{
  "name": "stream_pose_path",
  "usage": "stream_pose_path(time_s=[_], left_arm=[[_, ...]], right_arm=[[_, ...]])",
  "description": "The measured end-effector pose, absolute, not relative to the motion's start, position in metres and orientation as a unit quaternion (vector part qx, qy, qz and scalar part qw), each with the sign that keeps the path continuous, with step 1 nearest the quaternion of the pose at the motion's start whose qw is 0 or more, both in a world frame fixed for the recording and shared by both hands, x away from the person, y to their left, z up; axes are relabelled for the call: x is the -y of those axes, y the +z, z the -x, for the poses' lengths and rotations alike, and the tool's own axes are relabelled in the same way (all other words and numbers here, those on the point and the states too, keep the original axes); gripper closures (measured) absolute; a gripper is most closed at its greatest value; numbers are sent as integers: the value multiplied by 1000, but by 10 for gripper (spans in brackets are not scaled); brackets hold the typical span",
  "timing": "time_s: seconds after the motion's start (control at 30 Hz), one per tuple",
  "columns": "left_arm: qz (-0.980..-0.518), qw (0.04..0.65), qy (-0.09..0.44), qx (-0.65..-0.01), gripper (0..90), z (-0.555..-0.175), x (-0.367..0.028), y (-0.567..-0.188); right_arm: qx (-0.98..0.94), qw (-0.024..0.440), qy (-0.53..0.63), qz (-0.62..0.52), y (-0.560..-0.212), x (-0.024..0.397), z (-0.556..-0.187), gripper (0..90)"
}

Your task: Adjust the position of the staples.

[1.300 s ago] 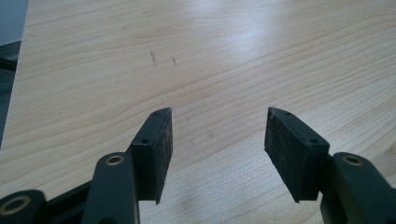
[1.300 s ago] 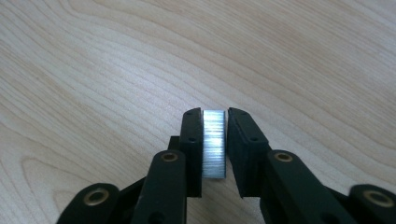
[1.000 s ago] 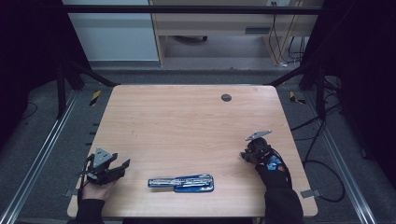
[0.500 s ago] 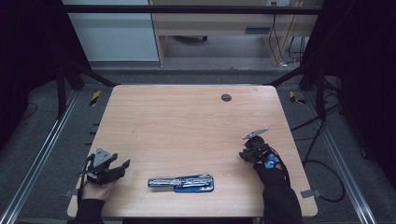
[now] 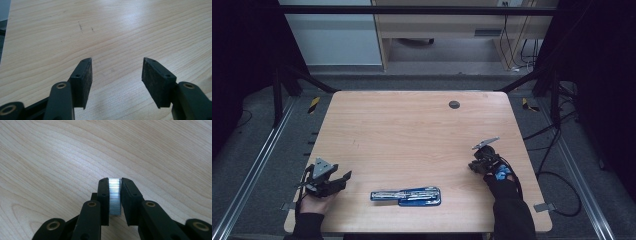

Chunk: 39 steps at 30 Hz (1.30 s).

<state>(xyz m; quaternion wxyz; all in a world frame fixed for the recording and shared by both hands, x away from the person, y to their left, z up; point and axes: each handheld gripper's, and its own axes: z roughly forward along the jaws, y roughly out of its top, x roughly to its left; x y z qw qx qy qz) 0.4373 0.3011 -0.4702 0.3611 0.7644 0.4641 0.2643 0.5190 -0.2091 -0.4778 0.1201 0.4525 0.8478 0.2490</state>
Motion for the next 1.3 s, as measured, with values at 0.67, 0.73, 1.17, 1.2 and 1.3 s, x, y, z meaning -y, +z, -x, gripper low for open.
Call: stream_pose_path(time_s=[0.67, 0.73, 1.17, 1.2, 1.3], left_arm=[[-766, 361, 263, -462, 417, -437, -301, -470], [-766, 361, 263, -462, 417, -437, -301, -470], [-769, 360, 260, -460, 416, -437, -300, -471], [-769, 360, 260, -460, 416, -437, -300, -471], [-770, 360, 260, -459, 416, -437, -300, -471]], right_arm=[[-859, 119, 303, -395, -452, 214, -505, 779], [-860, 118, 304, -392, -450, 214, -504, 779], [-881, 105, 331, -322, -434, 205, -497, 780], [-882, 104, 330, -321, -433, 204, -496, 780], [-884, 101, 331, -315, -432, 202, -496, 780]])
